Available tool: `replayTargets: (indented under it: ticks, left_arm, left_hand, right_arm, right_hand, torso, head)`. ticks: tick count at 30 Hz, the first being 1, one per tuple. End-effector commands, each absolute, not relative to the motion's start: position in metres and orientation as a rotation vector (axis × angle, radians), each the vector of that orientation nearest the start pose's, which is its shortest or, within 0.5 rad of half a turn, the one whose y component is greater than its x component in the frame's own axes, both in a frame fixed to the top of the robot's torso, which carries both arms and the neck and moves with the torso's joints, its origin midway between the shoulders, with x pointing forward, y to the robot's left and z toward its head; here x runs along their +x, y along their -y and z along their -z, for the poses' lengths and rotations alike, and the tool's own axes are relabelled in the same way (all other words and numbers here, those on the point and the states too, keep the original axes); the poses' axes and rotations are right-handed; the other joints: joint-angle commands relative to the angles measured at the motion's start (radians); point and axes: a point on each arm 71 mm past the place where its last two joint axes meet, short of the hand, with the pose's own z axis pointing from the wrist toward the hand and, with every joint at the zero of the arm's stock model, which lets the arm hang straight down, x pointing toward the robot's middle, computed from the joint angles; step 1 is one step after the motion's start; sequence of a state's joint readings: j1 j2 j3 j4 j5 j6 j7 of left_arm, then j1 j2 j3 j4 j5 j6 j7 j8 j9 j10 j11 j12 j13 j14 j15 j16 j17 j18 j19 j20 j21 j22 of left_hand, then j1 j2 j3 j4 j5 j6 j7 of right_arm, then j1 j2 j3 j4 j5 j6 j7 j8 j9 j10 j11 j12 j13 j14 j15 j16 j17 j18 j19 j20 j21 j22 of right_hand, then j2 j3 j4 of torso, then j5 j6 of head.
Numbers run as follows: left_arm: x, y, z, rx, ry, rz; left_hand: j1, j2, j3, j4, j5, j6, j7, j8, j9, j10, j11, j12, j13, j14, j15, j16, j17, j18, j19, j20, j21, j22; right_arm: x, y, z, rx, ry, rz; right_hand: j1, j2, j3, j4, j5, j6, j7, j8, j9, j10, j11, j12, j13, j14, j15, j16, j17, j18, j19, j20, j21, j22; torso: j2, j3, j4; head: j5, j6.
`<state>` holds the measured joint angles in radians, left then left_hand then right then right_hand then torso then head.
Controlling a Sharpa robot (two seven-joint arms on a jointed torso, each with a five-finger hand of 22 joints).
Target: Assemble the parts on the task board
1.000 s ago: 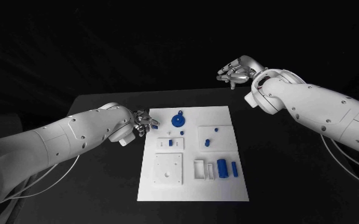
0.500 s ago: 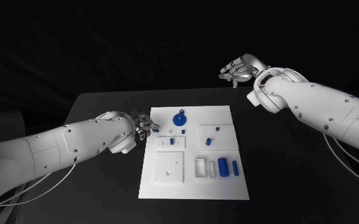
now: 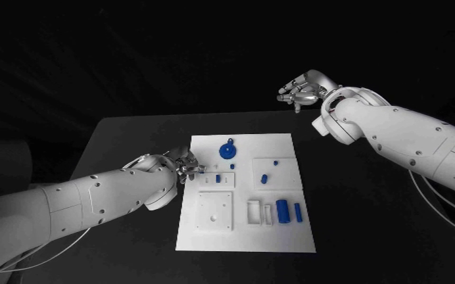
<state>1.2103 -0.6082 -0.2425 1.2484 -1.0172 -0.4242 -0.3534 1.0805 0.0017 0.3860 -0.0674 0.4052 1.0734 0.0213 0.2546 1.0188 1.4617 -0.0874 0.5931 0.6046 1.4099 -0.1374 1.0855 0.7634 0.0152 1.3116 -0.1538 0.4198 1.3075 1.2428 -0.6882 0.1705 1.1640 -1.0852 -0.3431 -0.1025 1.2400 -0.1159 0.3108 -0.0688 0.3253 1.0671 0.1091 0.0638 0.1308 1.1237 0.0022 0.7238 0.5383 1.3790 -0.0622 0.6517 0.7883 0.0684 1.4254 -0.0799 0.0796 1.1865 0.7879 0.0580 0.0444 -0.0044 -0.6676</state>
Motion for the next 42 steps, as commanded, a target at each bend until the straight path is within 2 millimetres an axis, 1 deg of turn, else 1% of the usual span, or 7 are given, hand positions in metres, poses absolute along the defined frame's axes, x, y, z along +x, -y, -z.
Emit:
replayTargets:
  ticks: [1, 6, 17, 25, 30, 34, 42]
  left_arm:
    - [0.509, -0.184, 0.273, -0.346, -1.903, 0.434]
    - [0.507, -0.181, 0.276, -0.336, -1.93, 0.427]
    - [0.503, -0.174, 0.283, -0.31, -1.98, 0.418]
    - [0.502, -0.172, 0.288, -0.299, -2.004, 0.413]
    - [0.502, -0.17, 0.29, -0.284, -2.022, 0.41]
    - [0.503, -0.169, 0.291, -0.277, -2.03, 0.408]
    - [0.504, -0.171, 0.291, -0.269, -2.033, 0.395]
  left_hand:
    - [0.022, 0.008, 0.034, -0.024, -0.004, 0.046, -0.04, -0.004, 0.0, 0.018, -0.001, -0.007, 0.001, 0.008, 0.0, -0.007, 0.0, 0.003, 0.008, -0.002, 0.002, 0.018]
    - [0.021, 0.007, 0.034, -0.024, -0.003, 0.045, -0.04, -0.004, 0.0, 0.017, 0.0, -0.008, 0.001, 0.008, 0.0, -0.008, -0.001, 0.003, 0.008, -0.002, 0.002, 0.017]
    - [0.024, 0.007, 0.034, -0.023, -0.007, 0.044, -0.04, -0.005, -0.001, 0.017, 0.0, -0.009, 0.004, 0.008, 0.0, -0.01, 0.001, 0.002, 0.008, -0.002, 0.001, 0.017]
    - [0.024, 0.008, 0.034, -0.023, -0.008, 0.043, -0.039, -0.006, -0.001, 0.016, 0.0, -0.009, 0.006, 0.007, 0.0, -0.01, 0.003, 0.001, 0.008, -0.003, 0.001, 0.018]
    - [0.025, 0.009, 0.034, -0.022, -0.012, 0.041, -0.039, -0.006, 0.0, 0.015, 0.001, -0.009, 0.007, 0.006, 0.0, -0.013, 0.003, 0.001, 0.008, -0.003, 0.001, 0.018]
    - [0.025, 0.009, 0.034, -0.022, -0.012, 0.041, -0.039, -0.006, 0.0, 0.015, 0.001, -0.009, 0.007, 0.006, 0.0, -0.013, 0.003, 0.001, 0.008, -0.003, 0.001, 0.018]
    - [0.027, 0.009, 0.033, -0.023, -0.012, 0.04, -0.038, -0.005, 0.001, 0.014, 0.001, -0.009, 0.009, 0.006, 0.0, -0.012, 0.004, 0.0, 0.007, -0.003, 0.001, 0.018]
  right_arm:
    - [0.576, 0.245, 0.115, 0.407, -1.506, -0.706]
    - [0.576, 0.245, 0.116, 0.408, -1.508, -0.705]
    - [0.576, 0.245, 0.116, 0.408, -1.508, -0.706]
    - [0.575, 0.245, 0.116, 0.407, -1.512, -0.706]
    - [0.575, 0.244, 0.117, 0.406, -1.521, -0.706]
    - [0.575, 0.244, 0.117, 0.405, -1.523, -0.707]
    - [0.575, 0.244, 0.117, 0.405, -1.523, -0.707]
  right_hand:
    - [0.004, -0.005, 0.0, 0.007, 0.0, -0.007, -0.002, -0.001, -0.001, 0.005, -0.001, 0.001, 0.0, 0.007, 0.001, -0.001, 0.001, 0.007, 0.004, -0.001, -0.005, -0.001]
    - [0.005, -0.005, -0.001, 0.009, 0.001, -0.01, -0.001, -0.001, -0.002, 0.005, -0.001, 0.001, 0.0, 0.007, 0.001, -0.001, 0.0, 0.007, 0.005, -0.001, -0.005, -0.002]
    - [0.005, -0.005, -0.001, 0.009, 0.001, -0.01, -0.001, -0.001, -0.002, 0.005, -0.001, 0.001, 0.0, 0.007, 0.001, -0.001, 0.0, 0.007, 0.005, -0.001, -0.005, -0.002]
    - [0.005, -0.005, -0.001, 0.009, 0.001, -0.01, -0.001, -0.001, -0.002, 0.005, -0.001, 0.001, 0.0, 0.007, 0.001, -0.001, 0.0, 0.007, 0.005, -0.001, -0.005, -0.002]
    - [0.006, -0.005, -0.002, 0.011, 0.002, -0.012, -0.001, -0.001, -0.002, 0.004, -0.001, 0.001, 0.0, 0.007, 0.001, -0.002, 0.0, 0.008, 0.005, 0.0, -0.005, -0.005]
    - [0.006, -0.005, -0.002, 0.011, 0.002, -0.012, -0.001, -0.001, -0.002, 0.004, -0.001, 0.001, 0.0, 0.007, 0.001, -0.002, 0.0, 0.008, 0.005, 0.0, -0.005, -0.005]
    - [0.006, -0.005, -0.002, 0.011, 0.002, -0.012, -0.001, -0.001, -0.002, 0.004, -0.001, 0.001, 0.0, 0.007, 0.001, -0.002, 0.0, 0.008, 0.005, 0.0, -0.005, -0.005]
  torso:
    - [0.002, 0.0013, -0.0004]
    - [0.002, 0.002, -0.0002]
    - [0.002, 0.0005, 0.002]
    - [0.001, -0.0002, 0.0006]
    - [0.002, 0.0015, 0.0016]
    - [0.002, 0.0006, 0.0007]
    - [0.001, 0.0005, 0.0017]
  head:
    - [-0.001, 0.0]
    - [-0.002, -0.002]
    - [-0.004, -0.009]
    - [-0.006, -0.009]
    - [-0.008, -0.009]
    - [-0.008, -0.007]
    - [-0.009, -0.013]
